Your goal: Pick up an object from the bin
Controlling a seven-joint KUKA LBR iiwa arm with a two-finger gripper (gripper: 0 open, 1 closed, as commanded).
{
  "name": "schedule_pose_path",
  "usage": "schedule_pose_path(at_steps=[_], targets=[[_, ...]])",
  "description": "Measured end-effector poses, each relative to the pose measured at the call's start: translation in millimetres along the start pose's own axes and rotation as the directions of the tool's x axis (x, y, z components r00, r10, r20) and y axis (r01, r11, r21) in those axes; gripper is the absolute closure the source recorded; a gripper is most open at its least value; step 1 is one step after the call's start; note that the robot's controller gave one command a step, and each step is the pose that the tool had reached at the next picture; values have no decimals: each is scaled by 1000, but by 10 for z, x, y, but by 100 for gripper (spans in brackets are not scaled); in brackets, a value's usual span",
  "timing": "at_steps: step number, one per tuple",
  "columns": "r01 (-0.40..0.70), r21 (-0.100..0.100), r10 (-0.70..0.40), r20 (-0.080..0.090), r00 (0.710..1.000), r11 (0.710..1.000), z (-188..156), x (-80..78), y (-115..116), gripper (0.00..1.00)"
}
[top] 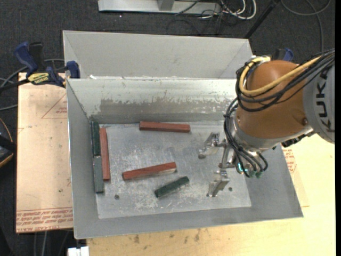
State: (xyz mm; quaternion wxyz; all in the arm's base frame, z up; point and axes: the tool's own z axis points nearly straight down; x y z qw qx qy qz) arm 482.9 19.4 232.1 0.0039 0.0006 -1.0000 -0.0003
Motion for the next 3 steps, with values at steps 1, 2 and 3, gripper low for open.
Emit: schedule_pose_path(at_steps=[1, 2, 3], targets=[[-1, 0, 1, 8, 1000, 1000, -34, -15, -1, 0], [2, 0, -2, 18, 1000, 1000, 376, -265, 305, 0], [152, 0, -152, 12, 988, 988, 1095, -201, 257, 0]])
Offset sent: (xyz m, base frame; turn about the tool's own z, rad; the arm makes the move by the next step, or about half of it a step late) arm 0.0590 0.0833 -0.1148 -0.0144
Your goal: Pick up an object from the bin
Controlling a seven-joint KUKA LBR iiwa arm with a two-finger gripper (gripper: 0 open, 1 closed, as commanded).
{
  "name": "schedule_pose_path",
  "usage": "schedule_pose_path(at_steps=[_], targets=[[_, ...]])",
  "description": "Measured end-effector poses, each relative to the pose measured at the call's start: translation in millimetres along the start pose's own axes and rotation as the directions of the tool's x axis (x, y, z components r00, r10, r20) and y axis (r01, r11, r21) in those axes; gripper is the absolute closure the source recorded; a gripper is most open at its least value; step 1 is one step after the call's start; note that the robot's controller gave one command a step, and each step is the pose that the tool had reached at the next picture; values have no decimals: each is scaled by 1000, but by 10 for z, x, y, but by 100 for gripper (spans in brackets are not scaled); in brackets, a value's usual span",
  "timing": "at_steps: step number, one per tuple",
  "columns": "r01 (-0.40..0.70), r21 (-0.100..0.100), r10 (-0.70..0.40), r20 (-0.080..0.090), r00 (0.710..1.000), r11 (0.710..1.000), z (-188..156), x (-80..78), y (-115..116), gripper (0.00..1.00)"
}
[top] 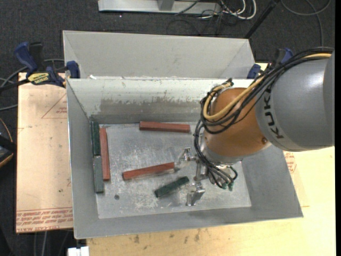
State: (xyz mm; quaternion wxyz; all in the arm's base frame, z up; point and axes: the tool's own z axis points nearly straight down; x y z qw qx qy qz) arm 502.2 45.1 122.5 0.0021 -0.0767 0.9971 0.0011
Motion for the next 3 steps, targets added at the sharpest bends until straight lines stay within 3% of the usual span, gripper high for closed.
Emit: schedule_pose_path(at_steps=[1, 2, 3], targets=[[129, 3, -129, 16, 992, 992, 426, -602, -51, 100], [128, 3, -128, 16, 992, 992, 427, -602, -51, 100], [107, 1, -107, -1, 994, 994, -828, -597, -122, 100]])
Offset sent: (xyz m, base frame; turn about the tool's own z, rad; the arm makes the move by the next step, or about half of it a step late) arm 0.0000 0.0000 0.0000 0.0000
